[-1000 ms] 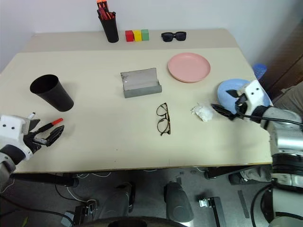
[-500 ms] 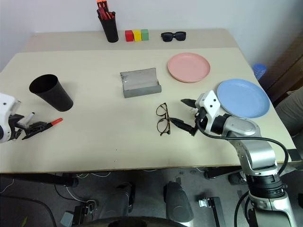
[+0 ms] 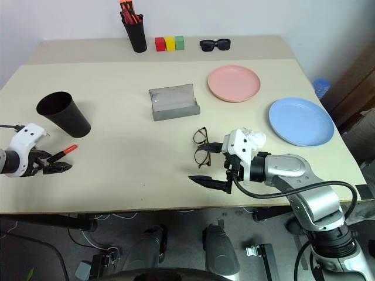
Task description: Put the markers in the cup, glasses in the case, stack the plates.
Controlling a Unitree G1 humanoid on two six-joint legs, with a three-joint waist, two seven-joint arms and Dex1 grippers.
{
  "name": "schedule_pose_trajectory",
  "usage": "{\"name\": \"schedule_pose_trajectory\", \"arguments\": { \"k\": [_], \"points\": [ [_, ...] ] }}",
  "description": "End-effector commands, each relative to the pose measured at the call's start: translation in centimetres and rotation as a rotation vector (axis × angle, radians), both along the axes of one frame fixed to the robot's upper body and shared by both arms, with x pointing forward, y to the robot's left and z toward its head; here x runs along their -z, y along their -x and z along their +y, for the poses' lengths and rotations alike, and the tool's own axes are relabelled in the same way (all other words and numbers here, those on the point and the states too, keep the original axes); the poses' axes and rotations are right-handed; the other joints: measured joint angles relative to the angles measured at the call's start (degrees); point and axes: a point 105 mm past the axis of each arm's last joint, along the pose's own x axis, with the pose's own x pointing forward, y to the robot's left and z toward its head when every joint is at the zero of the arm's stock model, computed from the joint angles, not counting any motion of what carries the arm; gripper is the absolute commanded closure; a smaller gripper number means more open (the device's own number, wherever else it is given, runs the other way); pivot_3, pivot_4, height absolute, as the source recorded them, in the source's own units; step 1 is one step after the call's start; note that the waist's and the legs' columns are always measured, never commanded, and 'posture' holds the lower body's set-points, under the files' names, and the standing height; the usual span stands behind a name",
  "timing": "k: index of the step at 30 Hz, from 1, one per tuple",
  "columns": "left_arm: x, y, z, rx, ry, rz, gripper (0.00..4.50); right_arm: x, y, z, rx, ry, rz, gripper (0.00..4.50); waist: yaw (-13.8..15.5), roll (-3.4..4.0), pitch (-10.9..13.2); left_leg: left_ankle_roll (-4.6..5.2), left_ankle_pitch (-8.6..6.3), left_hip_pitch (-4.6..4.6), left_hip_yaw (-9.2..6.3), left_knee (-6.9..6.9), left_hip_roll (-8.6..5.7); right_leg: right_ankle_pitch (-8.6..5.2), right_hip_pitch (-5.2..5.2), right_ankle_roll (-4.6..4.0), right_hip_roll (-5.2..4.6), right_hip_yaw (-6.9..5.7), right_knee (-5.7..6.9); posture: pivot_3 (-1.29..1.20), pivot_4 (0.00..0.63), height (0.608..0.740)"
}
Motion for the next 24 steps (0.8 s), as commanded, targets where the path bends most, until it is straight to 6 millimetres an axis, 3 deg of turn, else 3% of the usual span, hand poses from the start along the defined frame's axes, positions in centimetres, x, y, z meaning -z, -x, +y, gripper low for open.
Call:
{"name": "schedule_pose_trajectory", "arguments": {
  "k": [1, 6, 12, 15, 17, 19, 24],
  "points": [
    [-0.4, 0.1, 1.3, -0.036, -0.051, -0.003, 1.83, -1.1, 0.0, 0.8, -0.013, -0.011, -0.073, 0.0, -0.07, 0.0, 0.0, 0.0, 0.0, 0.01, 0.0, 0.0, 0.0, 0.0, 0.0, 0.0, 0.01, 0.0, 0.02, 0.0, 0.15, 0.74],
    [-1.3, 0.4, -0.1, 0.076, -0.038, -0.049, 4.35, -1.1, -0.3, 1.1, -0.005, -0.013, -0.08, 0.0, -0.06, 0.0, 0.0, 0.0, 0.0, 0.02, 0.01, 0.0, 0.03, -0.02, -0.02, -0.03, 0.01, 0.0, 0.06, 0.0, 0.15, 0.74],
    [-4.4, 2.3, -7.1, 0.454, 0.058, -0.228, 4.44, -1.5, -1.2, 0.9, -0.004, -0.025, -0.091, 0.0, 0.36, -0.06, 0.01, 0.0, 0.0, -0.1, 0.07, 0.0, 0.07, -0.02, -0.12, -0.05, -0.08, 0.05, 0.01, 0.0, 0.15, 0.74],
    [-7.2, 0.8, -9.4, 0.473, 0.065, -0.475, 4.44, -1.6, -1.8, 1.3, -0.006, -0.03, -0.117, 0.0, 1.0, -0.03, 0.0, 0.0, 0.0, -0.08, 0.05, 0.05, 0.05, -0.04, -0.04, -0.08, -0.1, 0.02, -0.01, 0.0, 0.15, 0.74],
    [-10.3, -1.5, -9.5, 0.355, 0.06, -0.729, 4.44, -2.0, -2.5, 1.5, 0.015, -0.041, -0.154, 0.0, 1.38, -0.05, 0.0, 0.0, 0.0, -0.04, 0.05, 0.09, 0.04, -0.02, 0.01, -0.05, -0.05, 0.02, -0.02, 0.0, 0.15, 0.74],
    [-13.7, -3.5, -8.5, 0.158, 0.029, -0.984, 4.44, -2.6, -3.3, 1.7, 0.047, -0.062, -0.19, 0.0, 1.48, -0.1, -0.01, 0.0, 0.0, -0.04, 0.02, 0.15, 0.04, 0.0, 0.01, -0.01, 0.0, 0.0, 0.01, 0.0, 0.15, 0.74],
    [-18.4, -4.5, -5.7, -0.189, 0.135, -1.281, 4.44, -4.3, -4.6, 2.1, 0.098, -0.123, -0.257, 0.0, 1.12, -0.19, -0.04, 0.0, 0.0, -0.06, 0.03, 0.16, -0.01, 0.03, -0.04, 0.04, -0.03, 0.01, 0.05, 0.0, 0.15, 0.74]
  ]
}}
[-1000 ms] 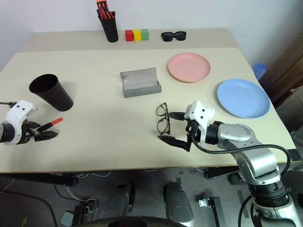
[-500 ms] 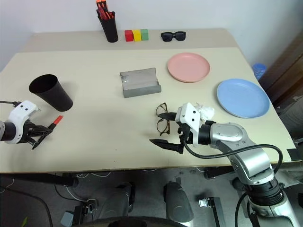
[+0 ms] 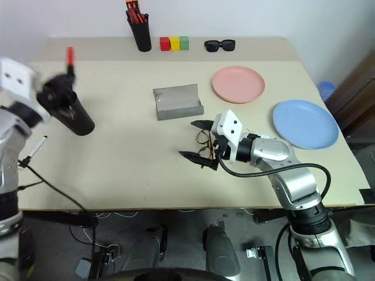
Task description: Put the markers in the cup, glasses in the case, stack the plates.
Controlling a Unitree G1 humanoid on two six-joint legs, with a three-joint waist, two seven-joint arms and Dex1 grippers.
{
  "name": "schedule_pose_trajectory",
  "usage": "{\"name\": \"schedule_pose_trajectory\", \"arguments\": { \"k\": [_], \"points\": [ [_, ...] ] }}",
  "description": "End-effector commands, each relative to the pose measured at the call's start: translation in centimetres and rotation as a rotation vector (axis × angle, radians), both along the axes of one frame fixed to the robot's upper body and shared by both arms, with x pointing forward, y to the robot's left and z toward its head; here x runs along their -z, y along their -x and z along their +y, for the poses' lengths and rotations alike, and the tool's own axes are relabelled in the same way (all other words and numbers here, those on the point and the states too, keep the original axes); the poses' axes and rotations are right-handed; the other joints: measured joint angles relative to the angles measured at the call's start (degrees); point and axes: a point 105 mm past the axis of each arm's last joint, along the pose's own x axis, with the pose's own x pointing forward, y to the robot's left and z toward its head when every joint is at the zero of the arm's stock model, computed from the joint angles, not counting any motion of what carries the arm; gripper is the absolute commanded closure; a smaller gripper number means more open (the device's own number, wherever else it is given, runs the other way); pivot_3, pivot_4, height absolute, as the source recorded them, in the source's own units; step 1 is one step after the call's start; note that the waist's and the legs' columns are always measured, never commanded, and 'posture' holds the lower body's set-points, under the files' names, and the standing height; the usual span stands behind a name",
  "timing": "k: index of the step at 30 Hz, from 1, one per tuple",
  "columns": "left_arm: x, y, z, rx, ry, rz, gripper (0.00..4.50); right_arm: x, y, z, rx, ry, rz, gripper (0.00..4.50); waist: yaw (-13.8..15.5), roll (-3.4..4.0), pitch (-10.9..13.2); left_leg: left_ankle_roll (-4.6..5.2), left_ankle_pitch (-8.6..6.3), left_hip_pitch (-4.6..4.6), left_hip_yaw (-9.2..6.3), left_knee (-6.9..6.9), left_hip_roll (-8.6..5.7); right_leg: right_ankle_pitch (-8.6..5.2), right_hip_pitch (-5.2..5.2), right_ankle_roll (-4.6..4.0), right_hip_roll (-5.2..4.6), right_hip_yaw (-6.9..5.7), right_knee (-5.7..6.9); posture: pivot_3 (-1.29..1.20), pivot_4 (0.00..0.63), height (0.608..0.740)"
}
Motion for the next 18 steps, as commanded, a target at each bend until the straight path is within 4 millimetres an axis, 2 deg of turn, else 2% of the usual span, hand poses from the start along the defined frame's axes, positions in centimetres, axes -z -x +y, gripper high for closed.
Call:
{"name": "schedule_pose_trajectory", "arguments": {
  "k": [1, 7, 12, 16, 18],
  "points": [
    [-2.9, 0.9, 2.6, -0.142, 0.137, -0.169, 4.44, -2.2, -0.7, 0.3, 0.022, -0.057, -0.091, 0.0, -0.22, 0.0, 0.0, 0.0, 0.0, 0.0, 0.0, -0.02, 0.0, 0.0, -0.01, 0.0, 0.0, 0.0, 0.01, 0.0, 0.15, 0.74],
    [-2.4, 0.5, 2.6, -0.189, 0.209, -0.241, 4.44, -3.1, -0.9, 1.7, -0.014, -0.103, -0.116, 0.0, -0.06, 0.0, -0.01, -0.01, 0.01, 0.0, -0.02, -0.02, -0.01, 0.0, 0.02, 0.0, 0.01, -0.02, 0.02, 0.0, 0.15, 0.74],
    [-1.2, 0.2, 4.2, -0.28, 0.237, -0.254, 4.44, -3.0, -0.7, 2.3, -0.036, -0.108, -0.118, 0.0, 0.1, 0.0, -0.01, -0.02, 0.01, 0.01, -0.02, -0.02, -0.02, 0.0, 0.02, 0.0, 0.01, -0.02, 0.01, 0.0, 0.15, 0.74],
    [-0.1, -0.1, 4.8, -0.313, 0.245, -0.248, 2.62, -2.9, -0.4, 2.4, -0.045, -0.11, -0.117, 0.0, 0.13, 0.0, -0.01, -0.01, 0.01, 0.0, -0.02, -0.02, -0.02, 0.0, 0.03, 0.0, 0.01, -0.02, 0.01, 0.0, 0.15, 0.74],
    [0.3, -0.2, 4.9, -0.321, 0.251, -0.245, 1.54, -2.9, -0.4, 2.4, -0.046, -0.11, -0.116, 0.0, 0.12, 0.0, -0.01, -0.01, 0.01, 0.01, -0.03, -0.02, -0.02, 0.0, 0.03, 0.0, 0.01, -0.02, 0.01, 0.0, 0.15, 0.74]
  ]
}}
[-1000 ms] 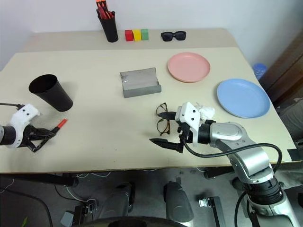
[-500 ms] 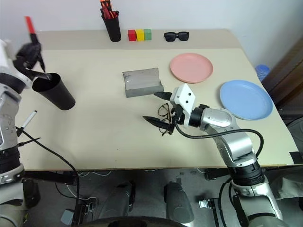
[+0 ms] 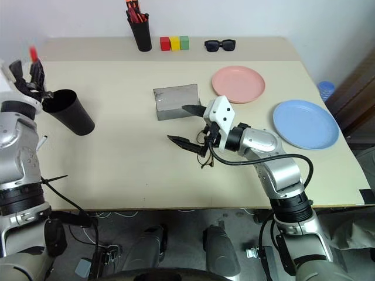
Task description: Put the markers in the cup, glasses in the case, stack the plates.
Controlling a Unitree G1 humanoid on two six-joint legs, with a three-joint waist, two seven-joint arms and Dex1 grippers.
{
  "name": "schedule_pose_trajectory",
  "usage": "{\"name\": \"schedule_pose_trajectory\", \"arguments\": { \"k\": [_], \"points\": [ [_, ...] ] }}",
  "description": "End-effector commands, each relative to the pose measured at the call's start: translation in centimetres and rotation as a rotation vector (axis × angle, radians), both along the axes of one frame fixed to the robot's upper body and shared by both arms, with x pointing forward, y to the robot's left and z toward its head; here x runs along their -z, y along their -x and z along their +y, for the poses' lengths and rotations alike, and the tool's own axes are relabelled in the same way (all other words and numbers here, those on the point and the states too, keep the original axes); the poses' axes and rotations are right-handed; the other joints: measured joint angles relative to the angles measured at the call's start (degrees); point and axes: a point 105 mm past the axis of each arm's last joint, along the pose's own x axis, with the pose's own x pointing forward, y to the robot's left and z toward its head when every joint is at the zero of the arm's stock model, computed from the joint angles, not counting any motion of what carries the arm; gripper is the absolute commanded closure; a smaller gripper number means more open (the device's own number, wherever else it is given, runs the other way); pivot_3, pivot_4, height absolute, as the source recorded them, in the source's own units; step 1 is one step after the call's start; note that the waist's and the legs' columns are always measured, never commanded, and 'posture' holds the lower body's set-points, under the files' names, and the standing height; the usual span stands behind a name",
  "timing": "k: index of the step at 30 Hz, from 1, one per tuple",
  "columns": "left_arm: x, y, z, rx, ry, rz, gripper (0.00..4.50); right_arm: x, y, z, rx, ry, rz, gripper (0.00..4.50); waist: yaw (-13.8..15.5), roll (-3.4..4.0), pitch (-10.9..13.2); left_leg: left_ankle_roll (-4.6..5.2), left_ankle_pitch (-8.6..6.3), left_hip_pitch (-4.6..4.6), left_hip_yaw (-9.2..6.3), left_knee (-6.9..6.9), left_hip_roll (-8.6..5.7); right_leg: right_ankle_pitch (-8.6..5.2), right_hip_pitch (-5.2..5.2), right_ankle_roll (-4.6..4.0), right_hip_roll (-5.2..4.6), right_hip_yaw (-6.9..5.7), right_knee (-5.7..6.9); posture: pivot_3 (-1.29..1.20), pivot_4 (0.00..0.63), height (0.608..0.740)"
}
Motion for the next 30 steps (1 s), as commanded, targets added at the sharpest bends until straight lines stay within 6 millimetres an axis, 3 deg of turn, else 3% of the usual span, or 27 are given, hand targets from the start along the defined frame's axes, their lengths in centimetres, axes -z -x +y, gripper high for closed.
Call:
{"name": "schedule_pose_trajectory", "arguments": {
  "k": [1, 2, 7, 10, 12, 14, 16, 19, 21, 24, 30],
  "points": [
    [-0.7, 0.6, 0.5, -0.039, -0.008, -0.053, 1.05, -1.0, 0.7, 0.5, -0.029, -0.012, -0.051, 0.0, 0.02, 0.0, 0.0, 0.0, 0.0, 0.0, 0.0, 0.0, 0.0, 0.0, 0.0, 0.0, 0.0, 0.0, 0.0, 0.0, 0.15, 0.74],
    [-0.6, 0.5, 0.5, -0.04, -0.002, -0.053, 0.56, -1.0, 0.7, 0.4, -0.027, -0.012, -0.051, 0.0, 0.02, 0.0, 0.0, 0.0, 0.0, 0.0, 0.0, 0.0, 0.0, 0.0, 0.0, 0.0, 0.0, 0.0, 0.0, 0.0, 0.15, 0.74],
    [-0.4, 0.6, 1.0, -0.058, 0.056, -0.071, 0.56, -0.9, 0.8, 0.4, -0.029, -0.011, -0.049, 0.0, -0.02, 0.0, 0.0, 0.0, 0.0, 0.0, 0.0, 0.0, 0.0, 0.0, 0.0, 0.0, 0.0, 0.0, 0.0, 0.0, 0.15, 0.74],
    [-0.9, 1.3, 2.6, -0.124, 0.112, -0.094, 0.56, -0.9, 0.9, 0.5, -0.032, -0.01, -0.049, 0.0, -0.09, 0.0, 0.0, 0.0, 0.0, 0.0, -0.01, 0.0, 0.0, 0.0, 0.0, 0.0, 0.0, 0.0, 0.0, 0.0, 0.15, 0.74],
    [-0.3, 2.6, 6.6, -0.309, 0.13, -0.022, 0.03, -0.9, 0.9, 0.4, -0.034, -0.009, -0.051, 0.0, -0.25, 0.0, 0.0, 0.0, 0.0, 0.0, -0.01, 0.0, 0.0, 0.0, -0.01, 0.0, 0.01, 0.0, 0.01, 0.0, 0.15, 0.74],
    [0.1, 4.6, 10.2, -0.462, 0.162, 0.036, 0.01, -1.0, 0.9, 0.4, -0.034, -0.006, -0.052, 0.0, -0.85, 0.0, 0.0, 0.0, 0.0, 0.01, -0.03, -0.01, 0.01, 0.0, -0.03, 0.0, 0.04, 0.0, 0.03, 0.0, 0.15, 0.74],
    [0.5, 5.8, 12.3, -0.553, 0.146, 0.12, 0.01, -1.0, 0.9, 0.3, -0.033, -0.004, -0.051, 0.0, -1.57, 0.0, 0.0, 0.0, 0.0, 0.01, -0.06, -0.03, 0.01, 0.0, -0.04, 0.0, 0.05, -0.01, 0.05, 0.0, 0.15, 0.74],
    [2.9, 6.8, 14.5, -0.6, 0.192, 0.336, 0.01, -0.9, 0.9, 0.3, -0.038, 0.003, -0.046, 0.0, -1.37, 0.0, 0.0, 0.0, 0.0, 0.02, -0.07, -0.04, 0.01, 0.0, -0.03, 0.0, 0.04, -0.04, 0.06, 0.0, 0.15, 0.74],
    [5.5, 6.7, 14.3, -0.55, 0.189, 0.542, 0.01, -0.8, 0.9, 0.4, -0.046, 0.005, -0.045, 0.0, -1.29, 0.0, 0.0, 0.0, 0.0, 0.04, -0.08, -0.03, -0.01, -0.01, 0.02, 0.0, 0.03, -0.05, 0.06, 0.0, 0.15, 0.74],
    [8.5, 6.6, 12.5, -0.408, 0.223, 0.736, 0.01, -0.9, 0.9, 0.6, -0.06, 0.006, -0.045, 0.0, -1.2, -0.01, -0.01, 0.0, 0.0, 0.05, -0.09, -0.03, -0.03, -0.01, 0.06, 0.0, 0.01, -0.06, 0.05, 0.0, 0.15, 0.74],
    [12.8, 7.3, 10.6, -0.315, 0.255, 0.969, 0.01, -1.1, 3.1, 0.3, -0.2, 0.038, 0.038, 0.0, -1.35, -0.06, -0.02, -0.02, 0.01, 0.03, -0.14, -0.05, 0.0, -0.01, 0.01, -0.02, 0.02, -0.07, 0.05, 0.0, 0.15, 0.74]
  ]
}}
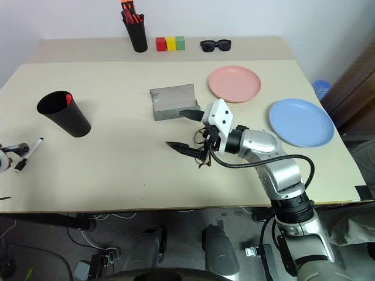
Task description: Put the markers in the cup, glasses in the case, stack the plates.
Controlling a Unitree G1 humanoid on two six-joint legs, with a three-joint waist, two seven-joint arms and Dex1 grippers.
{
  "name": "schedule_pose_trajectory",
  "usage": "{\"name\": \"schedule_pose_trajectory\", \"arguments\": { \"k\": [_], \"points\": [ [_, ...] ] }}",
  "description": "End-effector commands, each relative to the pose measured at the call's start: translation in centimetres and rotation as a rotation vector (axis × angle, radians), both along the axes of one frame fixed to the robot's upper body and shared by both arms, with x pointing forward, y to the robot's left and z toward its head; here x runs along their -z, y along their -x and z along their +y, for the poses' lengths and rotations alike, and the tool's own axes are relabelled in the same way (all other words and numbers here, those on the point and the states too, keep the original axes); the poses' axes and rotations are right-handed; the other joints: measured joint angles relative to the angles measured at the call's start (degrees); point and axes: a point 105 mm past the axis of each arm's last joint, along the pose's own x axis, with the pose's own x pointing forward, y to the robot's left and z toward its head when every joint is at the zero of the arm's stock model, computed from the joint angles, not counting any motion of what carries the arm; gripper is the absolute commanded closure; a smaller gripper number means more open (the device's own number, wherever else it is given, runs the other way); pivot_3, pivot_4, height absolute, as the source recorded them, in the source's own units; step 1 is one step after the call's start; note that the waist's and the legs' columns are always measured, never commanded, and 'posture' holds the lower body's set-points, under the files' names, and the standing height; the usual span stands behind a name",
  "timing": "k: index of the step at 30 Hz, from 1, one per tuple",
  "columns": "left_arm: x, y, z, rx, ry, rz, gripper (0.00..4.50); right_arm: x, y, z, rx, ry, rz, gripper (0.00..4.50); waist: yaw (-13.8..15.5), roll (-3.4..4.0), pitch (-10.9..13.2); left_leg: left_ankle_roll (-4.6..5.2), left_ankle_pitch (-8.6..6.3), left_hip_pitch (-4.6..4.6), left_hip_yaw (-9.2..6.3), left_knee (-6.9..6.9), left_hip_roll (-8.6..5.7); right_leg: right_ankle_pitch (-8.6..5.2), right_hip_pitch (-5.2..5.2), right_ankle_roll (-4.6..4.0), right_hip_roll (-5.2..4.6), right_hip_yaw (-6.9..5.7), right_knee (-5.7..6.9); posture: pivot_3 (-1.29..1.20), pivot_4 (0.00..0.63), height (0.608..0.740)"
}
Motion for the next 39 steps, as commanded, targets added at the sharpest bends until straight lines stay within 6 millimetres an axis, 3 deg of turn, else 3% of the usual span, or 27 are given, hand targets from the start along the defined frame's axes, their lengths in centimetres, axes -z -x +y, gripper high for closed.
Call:
{"name": "schedule_pose_trajectory", "arguments": {
  "k": [1, 6, 9, 16, 19, 21, 24, 25, 27, 31, 34, 39],
  "points": [
    [0.7, 0.4, -0.2, 0.029, -0.007, 0.066, 0.01, -1.6, 2.0, -0.1, -0.102, 0.009, -0.02, 0.0, 0.0, 0.0, 0.0, 0.0, 0.0, 0.01, 0.01, -0.01, 0.0, 0.0, 0.0, 0.0, -0.01, 0.01, 0.0, 0.0, 0.15, 0.74],
    [2.5, 0.4, -0.5, 0.061, 0.027, 0.122, 0.01, -1.6, 1.9, -0.8, -0.076, 0.016, -0.007, 0.0, 0.03, 0.03, -0.02, 0.0, 0.0, 0.05, 0.02, -0.05, 0.01, 0.0, 0.0, -0.02, -0.02, 0.01, 0.0, 0.0, 0.15, 0.74],
    [3.1, 0.4, -0.4, 0.063, 0.04, 0.14, 0.82, -1.5, 1.8, -1.0, -0.06, 0.016, -0.006, 0.0, 0.06, 0.04, -0.03, 0.0, 0.0, 0.05, 0.05, -0.05, 0.0, -0.01, 0.01, -0.02, -0.05, 0.02, -0.01, 0.0, 0.15, 0.74],
    [3.4, 0.3, -0.4, 0.023, 0.101, 0.115, 4.44, -1.4, 2.0, -1.0, -0.046, 0.009, -0.002, 0.0, 0.04, 0.07, -0.04, 0.0, 0.0, 0.06, 0.07, -0.07, 0.01, 0.0, -0.02, -0.02, -0.05, 0.03, 0.0, 0.0, 0.15, 0.74],
    [3.3, 0.3, -0.3, -0.001, 0.112, 0.088, 4.44, -1.4, 1.9, -1.0, -0.044, 0.008, -0.002, 0.0, 0.06, 0.08, -0.05, 0.0, 0.0, 0.06, 0.08, -0.06, 0.0, 0.0, 0.0, -0.01, -0.08, 0.03, -0.01, 0.0, 0.15, 0.74],
    [1.8, -0.3, 0.1, -0.021, 0.067, -0.011, 4.44, -1.4, 1.8, -1.0, -0.044, 0.008, -0.002, 0.0, 0.05, 0.11, -0.06, 0.0, 0.0, 0.07, 0.07, -0.06, 0.0, 0.0, 0.0, -0.01, -0.07, 0.03, -0.01, 0.0, 0.15, 0.74],
    [-3.0, -1.6, 0.8, -0.034, -0.123, -0.266, 4.44, -1.4, 1.9, -0.9, -0.051, 0.005, 0.001, 0.0, 0.18, 0.05, -0.06, 0.0, 0.0, 0.06, 0.05, -0.06, 0.01, 0.0, 0.0, -0.02, -0.08, 0.02, -0.01, 0.0, 0.15, 0.74],
    [-5.7, -1.8, 0.6, -0.034, -0.225, -0.398, 4.44, -1.3, 1.9, -0.9, -0.055, 0.003, 0.002, 0.0, 0.28, -0.03, -0.05, -0.01, 0.0, 0.04, 0.05, -0.05, 0.01, 0.0, -0.01, -0.02, -0.08, 0.02, -0.02, 0.0, 0.15, 0.74],
    [-10.6, -1.9, -1.0, -0.001, -0.373, -0.65, 4.44, -1.1, 1.8, -0.6, -0.055, -0.001, -0.001, 0.0, 0.58, -0.23, -0.08, -0.04, 0.01, -0.04, 0.04, -0.04, 0.02, 0.01, -0.05, -0.02, -0.12, 0.02, -0.06, 0.0, 0.15, 0.74],
    [-17.0, -1.6, -4.9, 0.061, -0.464, -1.001, 4.44, -0.7, 1.2, -0.2, -0.025, -0.039, -0.002, 0.0, 1.7, -0.26, -0.09, -0.06, 0.01, -0.09, 0.08, -0.04, -0.01, 0.02, -0.06, -0.02, -0.17, 0.02, -0.15, 0.0, 0.15, 0.74],
    [-18.5, -2.6, -7.8, 0.143, -0.467, -1.093, 4.44, -0.9, 0.4, 0.1, 0.021, -0.083, -0.019, 0.0, 1.74, -0.24, -0.1, -0.05, 0.01, -0.08, 0.11, -0.04, -0.06, 0.02, -0.03, -0.01, -0.18, 0.02, -0.16, 0.0, 0.15, 0.74],
    [-17.5, -4.7, -10.7, 0.226, -0.505, -1.074, 4.44, -1.3, -0.3, 0.2, 0.064, -0.125, -0.045, 0.0, 1.4, -0.22, -0.1, -0.04, 0.02, -0.05, 0.1, -0.03, -0.06, 0.02, -0.02, 0.0, -0.1, 0.02, -0.11, 0.0, 0.15, 0.74]
  ]
}}
